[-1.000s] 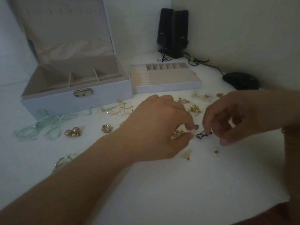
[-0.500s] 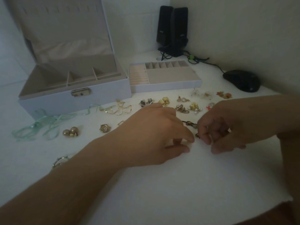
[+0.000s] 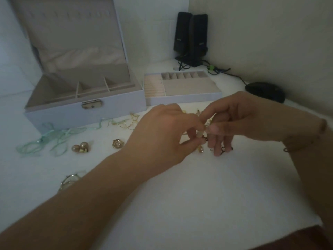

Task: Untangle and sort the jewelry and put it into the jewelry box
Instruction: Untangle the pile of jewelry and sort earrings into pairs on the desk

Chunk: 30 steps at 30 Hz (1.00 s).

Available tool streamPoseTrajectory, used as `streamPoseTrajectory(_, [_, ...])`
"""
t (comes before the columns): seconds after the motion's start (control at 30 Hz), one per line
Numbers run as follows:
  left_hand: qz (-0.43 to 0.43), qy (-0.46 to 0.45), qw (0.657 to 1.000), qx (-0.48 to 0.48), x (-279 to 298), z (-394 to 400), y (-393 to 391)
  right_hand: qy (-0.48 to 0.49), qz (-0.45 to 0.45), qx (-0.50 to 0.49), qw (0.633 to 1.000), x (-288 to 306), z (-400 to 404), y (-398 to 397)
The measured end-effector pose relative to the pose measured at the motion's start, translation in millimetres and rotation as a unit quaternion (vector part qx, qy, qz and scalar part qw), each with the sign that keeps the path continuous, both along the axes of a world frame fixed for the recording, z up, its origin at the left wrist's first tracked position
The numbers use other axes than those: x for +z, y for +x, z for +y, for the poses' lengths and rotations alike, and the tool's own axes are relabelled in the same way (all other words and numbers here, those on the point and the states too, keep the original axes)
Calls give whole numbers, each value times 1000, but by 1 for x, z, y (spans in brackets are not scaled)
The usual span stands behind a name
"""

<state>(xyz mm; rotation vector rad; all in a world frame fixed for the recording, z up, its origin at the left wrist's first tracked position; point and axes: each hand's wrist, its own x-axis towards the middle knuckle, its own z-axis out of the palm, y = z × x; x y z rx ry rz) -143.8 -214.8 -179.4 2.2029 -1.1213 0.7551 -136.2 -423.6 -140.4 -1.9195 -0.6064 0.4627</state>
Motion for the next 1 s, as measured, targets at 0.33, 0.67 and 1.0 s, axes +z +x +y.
streamPoseTrajectory(0.33, [1,-14,1000,-14,-2,-7,-5,4,-42,3,999,1,-1,2])
streamPoseTrajectory(0.67, [-39,166,985,28,-2,-12,-11,-293,-282,-187,894,-7,-57,-1])
streamPoseTrajectory(1.0, [13,256,965,61,4,-46,-13,-242,-368,-213,872,-36,-45,-48])
